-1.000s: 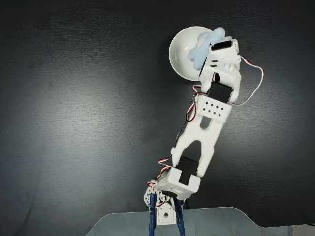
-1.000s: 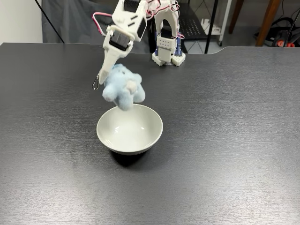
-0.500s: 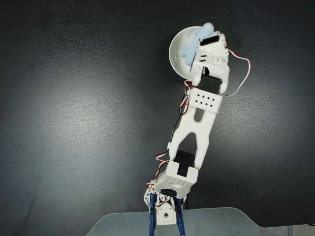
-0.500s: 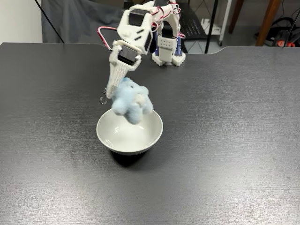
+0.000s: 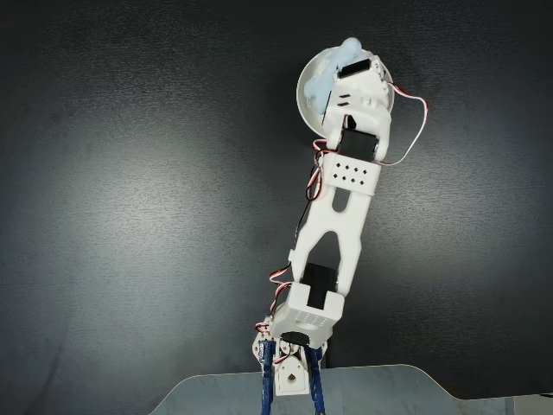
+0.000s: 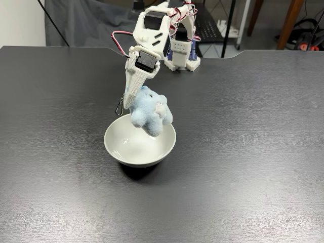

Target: Grasp a skyblue doll and put it in the white bowl.

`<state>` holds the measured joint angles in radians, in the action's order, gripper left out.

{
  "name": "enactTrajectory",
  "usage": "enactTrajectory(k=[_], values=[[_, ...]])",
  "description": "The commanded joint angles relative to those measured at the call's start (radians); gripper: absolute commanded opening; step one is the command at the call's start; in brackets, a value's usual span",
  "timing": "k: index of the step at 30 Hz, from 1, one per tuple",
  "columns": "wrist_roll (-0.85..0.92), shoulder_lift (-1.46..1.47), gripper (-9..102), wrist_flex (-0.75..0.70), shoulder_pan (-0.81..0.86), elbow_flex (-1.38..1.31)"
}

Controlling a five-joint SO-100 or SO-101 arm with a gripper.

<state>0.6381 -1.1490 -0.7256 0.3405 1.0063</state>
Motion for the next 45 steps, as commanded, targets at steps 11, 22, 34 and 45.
enactTrajectory(k=[11,22,34,45], values=[[-0.014,-0.031,18,0.021,0.003,-0.063],[-0.014,-0.034,22,0.025,0.003,-0.063],[0.041,-0.034,22,-0.095,-0.009,-0.058],[0.256,-0.032,46,-0.259,-0.009,0.064]])
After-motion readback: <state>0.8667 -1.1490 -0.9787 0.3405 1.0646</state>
